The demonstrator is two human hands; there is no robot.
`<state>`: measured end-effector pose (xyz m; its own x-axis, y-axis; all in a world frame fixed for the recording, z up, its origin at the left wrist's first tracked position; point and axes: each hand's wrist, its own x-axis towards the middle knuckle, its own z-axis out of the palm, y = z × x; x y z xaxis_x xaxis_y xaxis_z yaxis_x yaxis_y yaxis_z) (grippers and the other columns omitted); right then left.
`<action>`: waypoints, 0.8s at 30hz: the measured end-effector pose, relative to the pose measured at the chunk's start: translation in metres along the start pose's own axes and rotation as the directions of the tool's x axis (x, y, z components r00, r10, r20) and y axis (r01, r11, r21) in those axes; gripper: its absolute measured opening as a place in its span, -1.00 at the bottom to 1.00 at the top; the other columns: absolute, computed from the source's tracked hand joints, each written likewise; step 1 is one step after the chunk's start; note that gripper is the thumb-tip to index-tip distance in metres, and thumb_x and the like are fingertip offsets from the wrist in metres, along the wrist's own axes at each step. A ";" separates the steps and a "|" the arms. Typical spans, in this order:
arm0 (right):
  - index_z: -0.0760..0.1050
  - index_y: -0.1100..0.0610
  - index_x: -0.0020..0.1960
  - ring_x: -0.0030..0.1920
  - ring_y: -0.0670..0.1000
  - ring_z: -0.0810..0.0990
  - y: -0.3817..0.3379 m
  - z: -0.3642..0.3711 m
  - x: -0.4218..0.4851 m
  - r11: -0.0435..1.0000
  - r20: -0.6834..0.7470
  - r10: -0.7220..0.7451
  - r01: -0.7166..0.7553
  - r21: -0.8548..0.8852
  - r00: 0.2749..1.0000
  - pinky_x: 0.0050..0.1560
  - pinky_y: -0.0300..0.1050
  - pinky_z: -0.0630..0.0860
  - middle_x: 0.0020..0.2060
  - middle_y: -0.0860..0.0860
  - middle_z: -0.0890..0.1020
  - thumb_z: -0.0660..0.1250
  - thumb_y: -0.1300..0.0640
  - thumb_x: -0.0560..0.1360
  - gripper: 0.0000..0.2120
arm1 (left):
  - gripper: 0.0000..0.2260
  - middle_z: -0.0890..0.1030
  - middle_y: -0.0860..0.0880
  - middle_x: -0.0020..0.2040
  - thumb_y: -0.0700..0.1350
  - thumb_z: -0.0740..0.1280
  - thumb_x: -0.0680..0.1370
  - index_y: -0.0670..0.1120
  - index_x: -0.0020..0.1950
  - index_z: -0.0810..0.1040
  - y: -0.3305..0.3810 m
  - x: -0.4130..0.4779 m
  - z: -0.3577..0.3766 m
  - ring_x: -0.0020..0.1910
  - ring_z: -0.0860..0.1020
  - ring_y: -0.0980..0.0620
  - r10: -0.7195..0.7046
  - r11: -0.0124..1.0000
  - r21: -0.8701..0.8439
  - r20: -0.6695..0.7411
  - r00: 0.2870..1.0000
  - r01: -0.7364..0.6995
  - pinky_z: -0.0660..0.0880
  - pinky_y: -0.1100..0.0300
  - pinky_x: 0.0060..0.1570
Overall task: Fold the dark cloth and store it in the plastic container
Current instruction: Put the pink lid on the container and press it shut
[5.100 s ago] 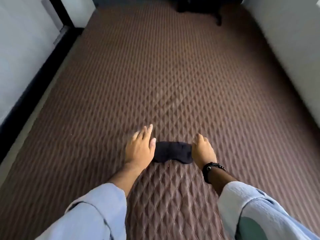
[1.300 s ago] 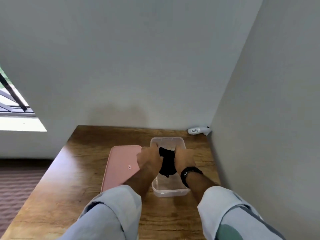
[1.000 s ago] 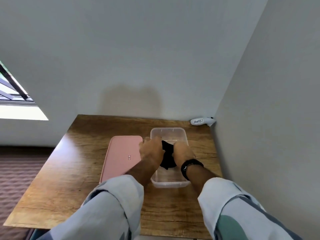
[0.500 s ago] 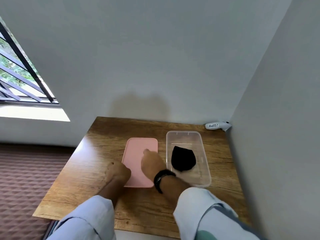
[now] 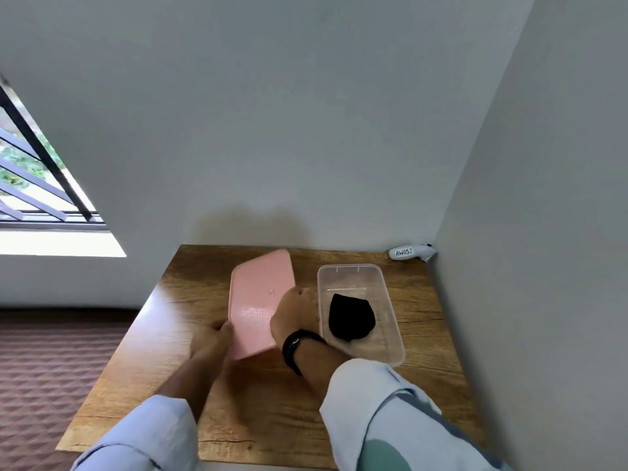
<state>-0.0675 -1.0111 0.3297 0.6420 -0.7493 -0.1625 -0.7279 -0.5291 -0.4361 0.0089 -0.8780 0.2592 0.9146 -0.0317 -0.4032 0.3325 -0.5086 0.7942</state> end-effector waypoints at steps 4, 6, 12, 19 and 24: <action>0.48 0.23 0.29 0.25 0.16 0.52 0.033 -0.061 0.015 0.996 -0.170 -0.077 0.082 0.023 0.982 0.18 0.01 0.52 0.24 0.15 0.53 0.16 0.27 0.59 -0.70 | -0.70 0.70 -0.11 0.11 -0.04 0.31 0.66 -0.16 0.30 0.64 0.050 -0.024 0.023 0.11 0.67 -0.17 0.177 0.981 -0.099 0.117 0.977 -0.166 0.62 -0.18 0.21; 0.54 0.20 0.21 0.23 0.18 0.55 0.068 -0.083 0.025 0.999 -0.184 -0.026 0.034 0.043 0.983 0.17 0.04 0.52 0.19 0.15 0.58 0.15 0.23 0.57 -0.71 | -0.72 0.73 -0.14 0.09 -0.02 0.34 0.64 -0.15 0.22 0.68 0.068 -0.040 0.047 0.08 0.70 -0.17 0.223 0.973 -0.089 0.158 0.962 -0.211 0.62 -0.17 0.20; 0.60 0.13 0.17 0.20 0.20 0.58 0.158 -0.084 0.031 0.962 -0.220 0.246 -0.209 0.177 0.944 0.18 0.10 0.57 0.17 0.12 0.63 0.13 0.15 0.60 -0.70 | -0.88 0.71 0.02 -0.11 0.01 0.40 0.59 0.01 -0.01 0.70 0.070 -0.081 0.115 -0.24 0.59 0.12 0.237 0.963 0.079 0.213 0.948 -0.259 0.47 0.21 -0.31; 0.59 0.14 0.18 0.14 0.19 0.62 0.186 -0.060 0.029 0.916 -0.070 0.284 -0.248 0.316 0.956 0.08 -0.01 0.53 0.16 0.12 0.66 0.16 0.12 0.63 -0.73 | -0.88 0.71 0.01 -0.06 -0.05 0.33 0.57 0.03 -0.11 0.65 0.069 -0.095 0.121 -0.11 0.68 -0.01 0.260 0.935 0.197 0.190 0.947 -0.296 0.67 0.07 -0.09; 0.57 0.07 0.20 0.14 0.17 0.61 0.191 -0.062 0.038 0.930 -0.048 0.247 -0.223 0.291 0.968 -0.03 -0.08 0.42 0.17 0.08 0.66 0.12 0.13 0.64 -0.72 | -0.81 0.74 -0.12 0.06 -0.14 0.29 0.62 -0.08 0.10 0.70 0.063 -0.087 0.119 -0.02 0.72 -0.12 0.167 0.969 0.130 0.274 0.947 -0.208 0.70 -0.11 0.04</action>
<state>-0.1967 -1.1649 0.2951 0.4301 -0.8749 -0.2228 -0.7502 -0.2091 -0.6273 -0.0775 -1.0099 0.2901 0.8586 -0.3508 -0.3738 0.1017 -0.5981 0.7949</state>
